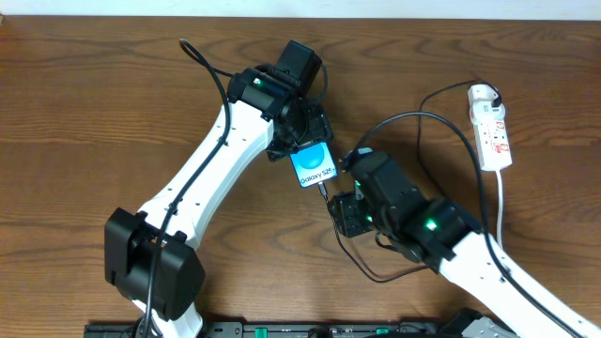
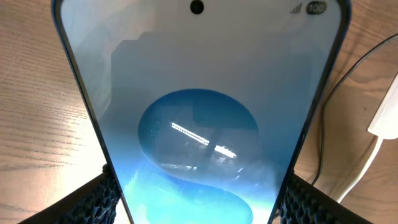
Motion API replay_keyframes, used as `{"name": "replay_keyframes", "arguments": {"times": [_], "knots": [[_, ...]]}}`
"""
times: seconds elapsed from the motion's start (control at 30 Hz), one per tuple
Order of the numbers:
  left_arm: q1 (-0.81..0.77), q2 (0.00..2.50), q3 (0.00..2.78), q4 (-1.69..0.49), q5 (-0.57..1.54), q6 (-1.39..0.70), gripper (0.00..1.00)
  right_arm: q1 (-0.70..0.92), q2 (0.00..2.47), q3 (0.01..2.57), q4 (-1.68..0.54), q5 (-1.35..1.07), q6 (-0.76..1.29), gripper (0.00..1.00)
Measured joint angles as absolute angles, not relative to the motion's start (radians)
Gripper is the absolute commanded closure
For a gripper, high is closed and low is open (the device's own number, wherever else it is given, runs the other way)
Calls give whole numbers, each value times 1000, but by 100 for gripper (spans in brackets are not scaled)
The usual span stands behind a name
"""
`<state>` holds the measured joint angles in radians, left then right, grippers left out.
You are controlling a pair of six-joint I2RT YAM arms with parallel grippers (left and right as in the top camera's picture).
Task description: Plug charger to phone and switch on socket
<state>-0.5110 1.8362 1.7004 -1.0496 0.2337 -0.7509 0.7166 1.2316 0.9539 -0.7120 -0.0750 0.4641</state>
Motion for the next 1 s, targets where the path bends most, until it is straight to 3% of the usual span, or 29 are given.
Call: {"name": "replay_keyframes", "arguments": {"times": [0.2, 0.43, 0.63, 0.87, 1.0], "knots": [[-511, 1836, 1700, -1049, 238, -751, 38, 717, 1306, 953, -682, -105, 464, 52], [-511, 1836, 1700, -1049, 238, -751, 38, 728, 1316, 953, -634, -117, 460, 73], [-511, 1836, 1700, -1051, 238, -751, 38, 772, 1355, 953, -604, -73, 455, 78], [-511, 1836, 1700, -1056, 238, -751, 38, 780, 1398, 953, -600, -43, 449, 98], [-511, 1836, 1700, -1054, 237, -751, 38, 781, 1398, 952, -580, -38, 448, 99]]}}
